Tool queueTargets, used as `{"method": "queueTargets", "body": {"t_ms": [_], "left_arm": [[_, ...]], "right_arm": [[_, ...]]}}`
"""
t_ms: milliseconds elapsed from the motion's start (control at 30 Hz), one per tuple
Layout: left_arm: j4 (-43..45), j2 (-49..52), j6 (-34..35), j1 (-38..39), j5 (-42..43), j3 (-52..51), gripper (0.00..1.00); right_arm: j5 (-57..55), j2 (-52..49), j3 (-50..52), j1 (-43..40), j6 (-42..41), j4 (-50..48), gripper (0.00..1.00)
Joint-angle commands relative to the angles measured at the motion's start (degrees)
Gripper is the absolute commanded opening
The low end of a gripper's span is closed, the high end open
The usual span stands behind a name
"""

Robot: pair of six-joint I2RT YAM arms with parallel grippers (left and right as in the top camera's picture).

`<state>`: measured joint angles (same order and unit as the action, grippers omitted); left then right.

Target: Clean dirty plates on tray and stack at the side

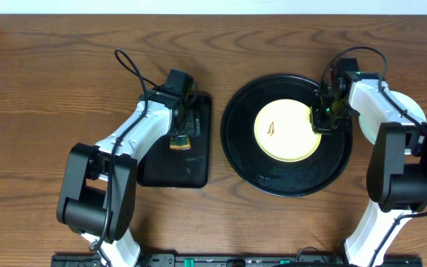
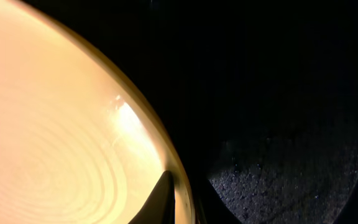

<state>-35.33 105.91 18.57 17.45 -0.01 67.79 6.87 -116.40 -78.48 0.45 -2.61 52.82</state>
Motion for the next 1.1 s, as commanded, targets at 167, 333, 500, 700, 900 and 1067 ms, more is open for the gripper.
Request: {"method": "queueTargets", "body": {"t_ms": [167, 333, 500, 700, 900, 1067], "left_arm": [[1.9, 0.6, 2.0, 0.0, -0.7, -0.4, 0.86], [4.7, 1.4, -0.9, 0.0, -0.7, -0.6, 0.84], [6.9, 1.6, -0.9, 0.0, -0.7, -0.6, 0.78], [7.8, 1.6, -0.5, 0.0, -1.4, -0.7, 0.7], [8.8, 1.7, -0.5, 0.0, -2.9, -3.1, 0.71], [11.4, 1.7, -0.5, 0.0, -3.8, -4.9, 0.56]], "right_arm": [[-1.1, 1.0, 1.9, 0.7, -0.5, -0.6, 0.11], [-1.1, 1.0, 1.9, 0.7, -0.5, -1.2, 0.11], [-1.1, 1.0, 1.9, 0.7, -0.5, -1.2, 0.12], [-1.0, 1.0, 1.8, 0.7, -0.5, -1.2, 0.13], [-1.0, 1.0, 1.9, 0.7, -0.5, -1.0, 0.12], [-1.0, 1.0, 1.9, 0.7, -0.5, -1.2, 0.13]]}}
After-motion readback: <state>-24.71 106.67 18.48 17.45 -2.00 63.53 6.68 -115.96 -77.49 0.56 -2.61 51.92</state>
